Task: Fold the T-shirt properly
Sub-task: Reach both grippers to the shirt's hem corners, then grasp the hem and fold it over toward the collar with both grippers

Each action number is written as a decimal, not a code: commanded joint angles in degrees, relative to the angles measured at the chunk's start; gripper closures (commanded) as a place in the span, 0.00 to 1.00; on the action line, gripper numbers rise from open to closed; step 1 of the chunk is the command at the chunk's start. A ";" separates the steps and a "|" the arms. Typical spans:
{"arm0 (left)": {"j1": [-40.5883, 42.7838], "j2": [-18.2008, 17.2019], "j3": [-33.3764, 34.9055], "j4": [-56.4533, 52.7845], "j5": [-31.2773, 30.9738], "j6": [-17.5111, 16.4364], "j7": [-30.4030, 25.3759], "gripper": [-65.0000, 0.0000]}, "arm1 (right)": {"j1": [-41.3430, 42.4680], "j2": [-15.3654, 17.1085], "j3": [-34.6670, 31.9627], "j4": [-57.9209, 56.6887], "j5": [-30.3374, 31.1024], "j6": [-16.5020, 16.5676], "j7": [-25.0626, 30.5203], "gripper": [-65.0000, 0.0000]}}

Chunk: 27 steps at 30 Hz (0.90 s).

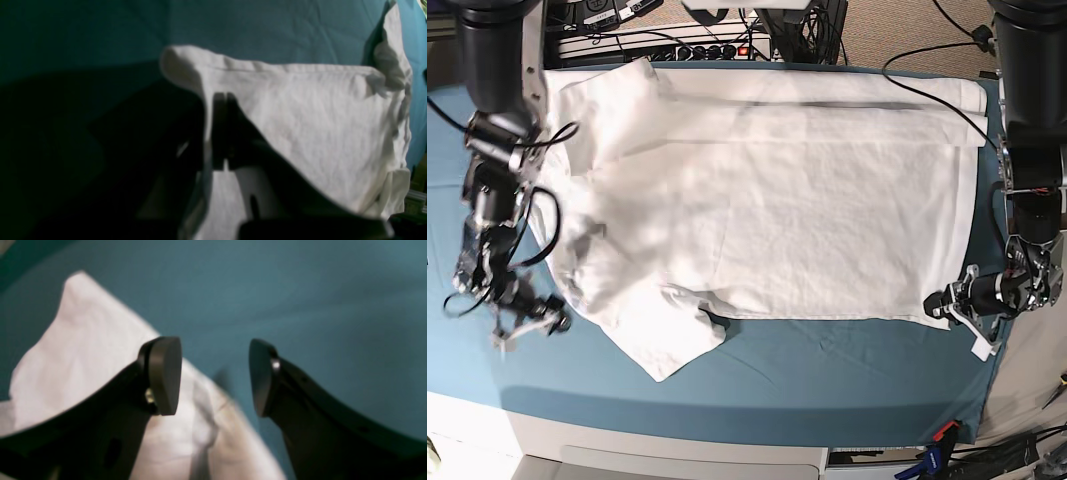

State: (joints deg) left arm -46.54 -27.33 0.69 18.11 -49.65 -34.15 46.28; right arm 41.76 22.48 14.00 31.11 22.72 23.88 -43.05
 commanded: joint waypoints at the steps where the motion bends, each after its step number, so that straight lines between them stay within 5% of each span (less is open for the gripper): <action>1: -2.21 -0.76 -0.11 0.94 -1.60 -0.46 -0.83 1.00 | 0.83 0.35 1.64 0.90 1.75 0.74 0.85 0.50; 6: -2.21 -0.74 -0.11 0.94 -1.57 -0.46 -0.87 1.00 | -2.25 -2.86 8.11 0.92 2.19 2.03 0.94 0.50; 14: -2.19 -0.79 -0.11 0.94 -1.38 -0.48 -0.81 1.00 | -2.27 -7.17 8.46 0.92 2.08 3.74 2.34 0.52; 20: -2.19 -0.96 -0.11 0.94 -1.40 -0.66 -0.02 1.00 | -2.25 -6.93 8.48 1.53 -2.89 4.00 6.08 1.00; 27: -2.14 -4.24 -0.11 2.67 -4.52 -3.54 1.77 1.00 | -3.89 -3.54 8.46 8.41 -3.67 16.12 4.55 1.00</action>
State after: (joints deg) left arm -46.52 -30.22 0.73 19.68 -52.95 -37.17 49.32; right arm 35.99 17.80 22.37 38.48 18.11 40.01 -40.23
